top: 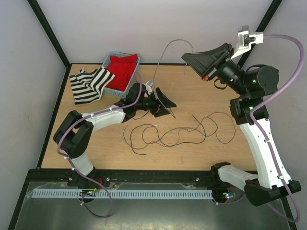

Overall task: Zip-tie the wires
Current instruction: Straighten the cable at the center of the board.

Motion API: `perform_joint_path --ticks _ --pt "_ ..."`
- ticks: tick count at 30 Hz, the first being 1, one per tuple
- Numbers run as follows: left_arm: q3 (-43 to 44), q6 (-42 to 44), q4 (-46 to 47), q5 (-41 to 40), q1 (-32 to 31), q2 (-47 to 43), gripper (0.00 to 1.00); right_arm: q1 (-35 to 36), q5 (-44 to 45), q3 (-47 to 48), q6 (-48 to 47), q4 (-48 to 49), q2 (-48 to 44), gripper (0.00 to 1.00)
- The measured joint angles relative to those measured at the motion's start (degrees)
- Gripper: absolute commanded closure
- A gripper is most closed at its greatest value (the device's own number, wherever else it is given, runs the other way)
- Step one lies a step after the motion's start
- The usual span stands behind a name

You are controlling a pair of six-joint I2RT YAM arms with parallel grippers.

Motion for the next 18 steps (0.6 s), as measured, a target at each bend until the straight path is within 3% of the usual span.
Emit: perform_joint_path --ticks 7,15,18 --pt "0.81 -0.17 1.16 0.20 -0.31 0.48 0.75 0.00 0.87 0.00 -1.03 -0.72 -0.15 1.00" --pt "-2.69 1.18 2.01 0.13 1.66 -0.98 0.99 0.00 5.14 -0.09 -6.54 -7.91 -2.23 1.00" --pt "-6.36 1.95 2.05 0.13 4.31 -3.56 1.00 0.00 8.46 -0.37 -9.46 -12.02 -3.08 1.00"
